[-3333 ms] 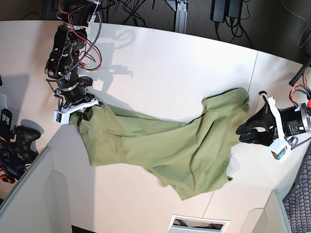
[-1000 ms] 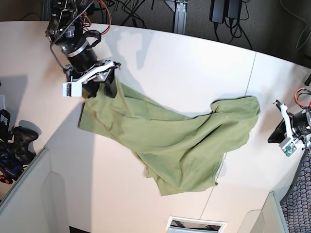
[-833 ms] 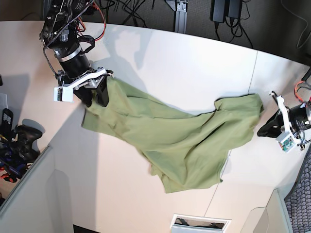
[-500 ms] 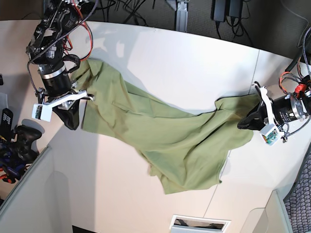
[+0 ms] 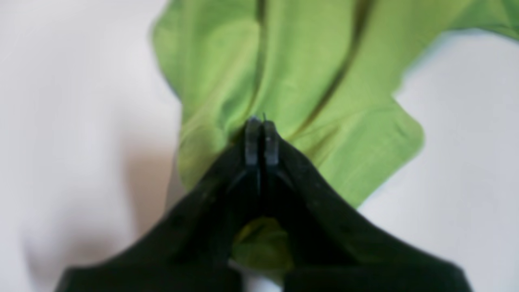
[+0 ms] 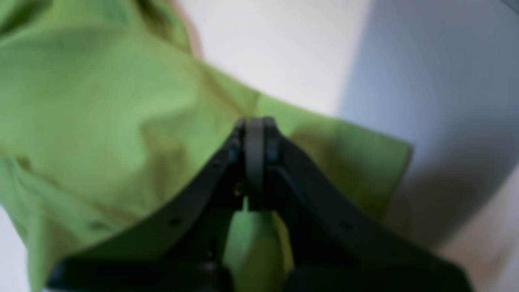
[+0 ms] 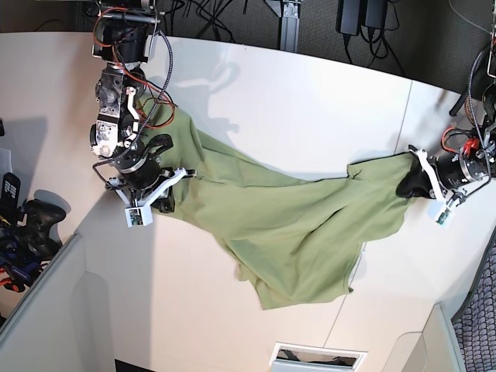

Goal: Layout the t-shirt on the table in an organized manner, then fold the t-shirt properly
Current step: 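Move both grippers holding the shirt toward each other, bunching it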

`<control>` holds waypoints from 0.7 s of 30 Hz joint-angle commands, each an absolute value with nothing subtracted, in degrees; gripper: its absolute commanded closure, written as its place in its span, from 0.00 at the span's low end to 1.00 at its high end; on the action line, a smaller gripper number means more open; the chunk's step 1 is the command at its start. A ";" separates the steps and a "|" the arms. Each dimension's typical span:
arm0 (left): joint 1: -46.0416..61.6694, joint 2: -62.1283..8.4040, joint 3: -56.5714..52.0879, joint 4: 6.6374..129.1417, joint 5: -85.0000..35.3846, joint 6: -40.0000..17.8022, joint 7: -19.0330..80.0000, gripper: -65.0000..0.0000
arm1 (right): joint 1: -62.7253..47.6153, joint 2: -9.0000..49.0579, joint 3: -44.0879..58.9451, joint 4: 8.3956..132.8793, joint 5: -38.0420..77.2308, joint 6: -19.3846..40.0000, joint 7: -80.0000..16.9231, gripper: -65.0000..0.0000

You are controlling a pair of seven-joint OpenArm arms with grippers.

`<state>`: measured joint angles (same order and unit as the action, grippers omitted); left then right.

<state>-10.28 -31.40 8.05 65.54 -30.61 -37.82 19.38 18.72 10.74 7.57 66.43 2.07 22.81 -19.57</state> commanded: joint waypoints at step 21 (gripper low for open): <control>-32.56 -19.75 23.73 48.38 -18.26 -27.64 10.50 1.00 | -8.88 9.67 6.17 96.38 17.12 22.92 -29.43 1.00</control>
<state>-30.57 -19.51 23.99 47.57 -17.58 -27.86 11.92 -9.28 9.37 6.02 95.33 16.21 22.72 -30.46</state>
